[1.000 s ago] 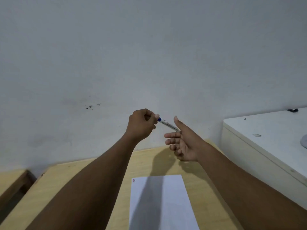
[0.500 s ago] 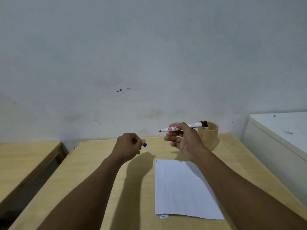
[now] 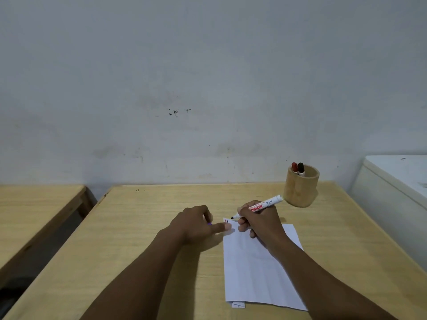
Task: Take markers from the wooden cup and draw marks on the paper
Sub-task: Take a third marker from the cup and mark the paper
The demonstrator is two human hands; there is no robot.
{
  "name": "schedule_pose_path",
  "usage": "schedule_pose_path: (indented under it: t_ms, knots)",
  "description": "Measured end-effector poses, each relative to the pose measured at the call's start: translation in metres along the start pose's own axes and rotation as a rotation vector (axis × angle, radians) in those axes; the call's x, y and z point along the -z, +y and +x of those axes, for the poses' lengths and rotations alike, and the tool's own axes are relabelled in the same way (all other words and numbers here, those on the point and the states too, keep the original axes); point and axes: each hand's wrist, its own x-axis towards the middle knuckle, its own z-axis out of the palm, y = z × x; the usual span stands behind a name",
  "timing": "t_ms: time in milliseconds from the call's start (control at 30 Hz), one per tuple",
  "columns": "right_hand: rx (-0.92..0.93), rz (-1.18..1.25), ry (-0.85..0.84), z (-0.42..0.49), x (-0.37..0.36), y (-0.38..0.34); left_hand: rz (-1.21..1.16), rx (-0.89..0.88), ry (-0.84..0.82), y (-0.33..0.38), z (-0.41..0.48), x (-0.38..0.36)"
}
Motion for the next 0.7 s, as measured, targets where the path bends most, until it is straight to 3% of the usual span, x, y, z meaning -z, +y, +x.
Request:
schedule_pose_path:
  t_ms: [533,700]
  knots:
    - [0.099,-0.262,-0.05,0.009,-0.003,0.018,0.09,0.021,-0.043,0.01,-0.002,-0.001]
    - [0.038,-0.135,-0.02,0.007,-0.003,0.009,0.021,0.045,-0.054,0.01,-0.003,0.004]
